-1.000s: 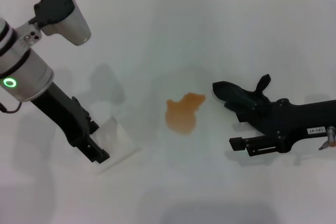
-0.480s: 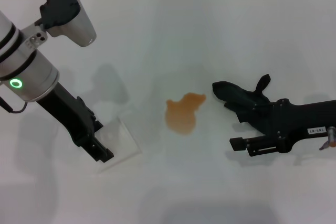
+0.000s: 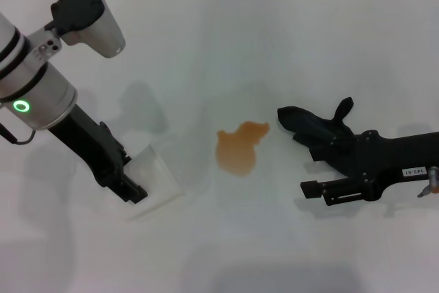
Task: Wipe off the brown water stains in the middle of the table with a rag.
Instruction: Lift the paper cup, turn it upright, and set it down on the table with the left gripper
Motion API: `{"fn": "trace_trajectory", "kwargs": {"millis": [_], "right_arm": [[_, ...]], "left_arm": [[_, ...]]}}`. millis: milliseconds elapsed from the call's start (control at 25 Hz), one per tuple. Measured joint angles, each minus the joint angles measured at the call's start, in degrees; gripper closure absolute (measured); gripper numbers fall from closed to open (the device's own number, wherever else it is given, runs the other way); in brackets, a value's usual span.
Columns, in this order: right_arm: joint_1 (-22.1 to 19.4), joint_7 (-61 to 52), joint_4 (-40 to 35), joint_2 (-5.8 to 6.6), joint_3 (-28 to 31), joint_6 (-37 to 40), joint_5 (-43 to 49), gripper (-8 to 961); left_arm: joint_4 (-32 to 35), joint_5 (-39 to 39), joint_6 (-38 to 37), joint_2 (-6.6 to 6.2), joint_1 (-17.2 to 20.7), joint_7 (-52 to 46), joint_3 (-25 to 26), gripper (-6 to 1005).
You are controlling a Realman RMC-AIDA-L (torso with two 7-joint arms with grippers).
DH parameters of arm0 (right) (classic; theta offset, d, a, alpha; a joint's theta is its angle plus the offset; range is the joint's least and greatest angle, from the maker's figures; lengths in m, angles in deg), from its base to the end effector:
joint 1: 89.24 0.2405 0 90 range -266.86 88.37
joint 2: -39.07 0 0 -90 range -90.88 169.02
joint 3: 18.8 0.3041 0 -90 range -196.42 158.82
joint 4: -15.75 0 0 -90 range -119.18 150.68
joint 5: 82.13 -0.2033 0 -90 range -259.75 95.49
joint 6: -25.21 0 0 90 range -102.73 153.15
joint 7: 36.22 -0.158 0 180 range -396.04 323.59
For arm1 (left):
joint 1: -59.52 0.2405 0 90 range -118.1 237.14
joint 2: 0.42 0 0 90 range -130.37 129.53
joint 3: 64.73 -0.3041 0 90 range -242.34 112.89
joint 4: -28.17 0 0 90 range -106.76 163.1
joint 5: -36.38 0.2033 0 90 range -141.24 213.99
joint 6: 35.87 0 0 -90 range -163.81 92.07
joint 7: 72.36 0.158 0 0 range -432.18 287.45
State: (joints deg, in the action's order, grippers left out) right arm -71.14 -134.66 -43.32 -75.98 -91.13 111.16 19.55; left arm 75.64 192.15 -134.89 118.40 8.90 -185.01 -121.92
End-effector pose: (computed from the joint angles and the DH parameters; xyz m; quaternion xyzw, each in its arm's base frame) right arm 0.2775 0.3079 -0.0337 -0.9606 0.2218 0.1580 0.0559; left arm -0.2340 0.3866 -0.0452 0.9527 0.2189 -0.2090 0.0267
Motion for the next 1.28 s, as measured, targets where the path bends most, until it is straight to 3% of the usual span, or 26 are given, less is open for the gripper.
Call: {"fn": "trace_trajectory", "kwargs": {"millis": [360,560,760,1040,1280], "right_arm": [[0.0,-0.3,-0.3,0.05,0.2,0.2,0.0,183],[0.2,-0.4,-0.4,0.07,1.3,0.8,0.0,183],[0.4,-0.4,-0.3,0.02,1.5,0.7,0.0,183],[0.5,-0.5,-0.5,0.0,1.6,0.4,-1.2,184],[1.1,-0.2,-0.1,0.0,1.6,-1.7,-1.0,184]], "left_arm": [[7.1,-1.5,0.0,0.03,2.3,0.0,3.0,399],[14.1,-5.4,1.5,-0.02,6.2,0.3,5.7,426],[19.6,-13.1,7.8,-0.01,11.7,1.1,5.9,439],[20.3,-23.4,15.8,0.27,17.3,7.2,5.6,439],[14.5,-34.9,23.0,0.27,21.4,18.3,5.6,439]]}}
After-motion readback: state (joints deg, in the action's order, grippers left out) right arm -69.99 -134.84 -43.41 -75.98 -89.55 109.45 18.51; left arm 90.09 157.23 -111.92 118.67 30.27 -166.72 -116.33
